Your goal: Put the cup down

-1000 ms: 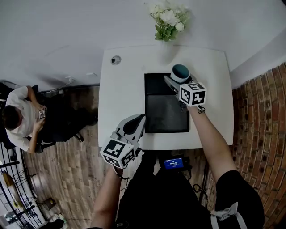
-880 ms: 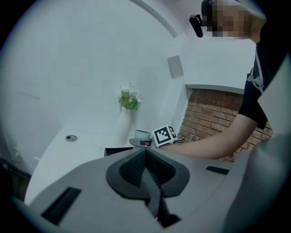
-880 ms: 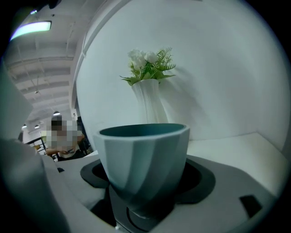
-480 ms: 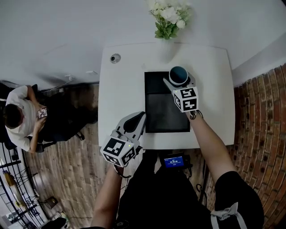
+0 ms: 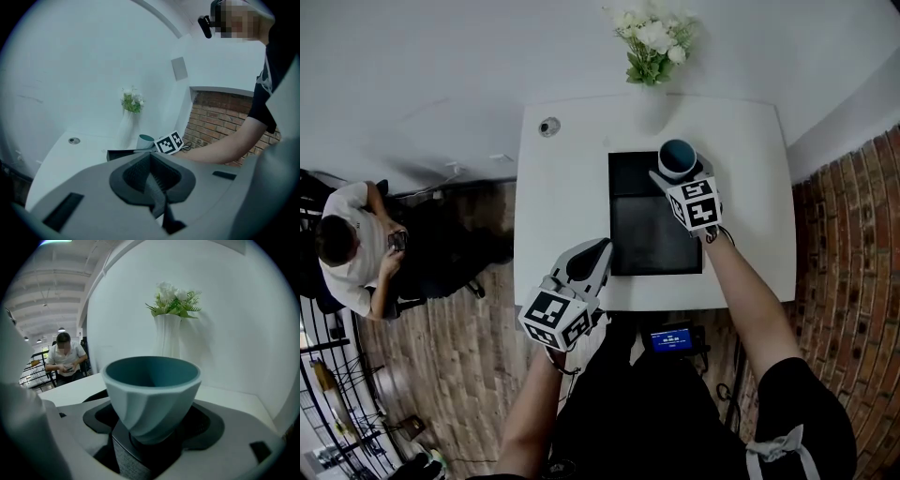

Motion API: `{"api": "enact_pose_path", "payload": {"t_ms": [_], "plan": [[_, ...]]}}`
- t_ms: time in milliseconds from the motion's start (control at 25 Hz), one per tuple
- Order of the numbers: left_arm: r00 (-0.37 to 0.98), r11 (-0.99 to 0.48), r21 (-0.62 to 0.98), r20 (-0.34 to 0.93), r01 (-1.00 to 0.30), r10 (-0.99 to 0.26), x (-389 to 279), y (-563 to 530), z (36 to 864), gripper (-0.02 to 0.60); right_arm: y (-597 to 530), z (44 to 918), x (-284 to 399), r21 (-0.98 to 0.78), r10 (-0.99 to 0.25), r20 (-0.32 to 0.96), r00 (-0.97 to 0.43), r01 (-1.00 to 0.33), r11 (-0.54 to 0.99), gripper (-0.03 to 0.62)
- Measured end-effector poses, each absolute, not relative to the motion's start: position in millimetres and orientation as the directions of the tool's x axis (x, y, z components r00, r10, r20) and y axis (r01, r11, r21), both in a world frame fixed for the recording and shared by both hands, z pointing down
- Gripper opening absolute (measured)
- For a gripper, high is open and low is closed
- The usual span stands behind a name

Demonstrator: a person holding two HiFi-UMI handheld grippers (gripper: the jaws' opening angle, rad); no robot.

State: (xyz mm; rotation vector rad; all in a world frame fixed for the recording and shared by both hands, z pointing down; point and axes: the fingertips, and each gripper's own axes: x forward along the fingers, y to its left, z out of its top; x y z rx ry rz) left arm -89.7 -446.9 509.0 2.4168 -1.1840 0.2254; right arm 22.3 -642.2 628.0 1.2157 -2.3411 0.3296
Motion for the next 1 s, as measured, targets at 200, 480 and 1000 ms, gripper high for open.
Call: {"api": "enact_pose_path", "payload": {"t_ms": [200, 480, 1000], "plan": [[0.621, -0.537, 0.314, 0.328, -0.783, -0.712, -88.6, -437.1, 509.5, 0.006, -625.3, 635.3, 31.1, 0.007, -0.688, 0.544, -0.481, -0.817, 0.576, 0.399], [0.618, -0.531, 0.322, 0.322, -0.784, -0.717, -87.7, -423.7, 510.6, 0.006, -580.9, 632.3, 53.9, -0.042, -0.695, 0.546, -0.468, -0.844, 0.535, 0.399], [0.640, -0.530, 0.389, 0.248, -0.753, -0.727, -74.5, -416.5, 498.5, 0.006, -501.1, 537.9, 60.3, -0.352, -0.697, 0.303, -0.650, -0.756, 0.552, 0.217]]}}
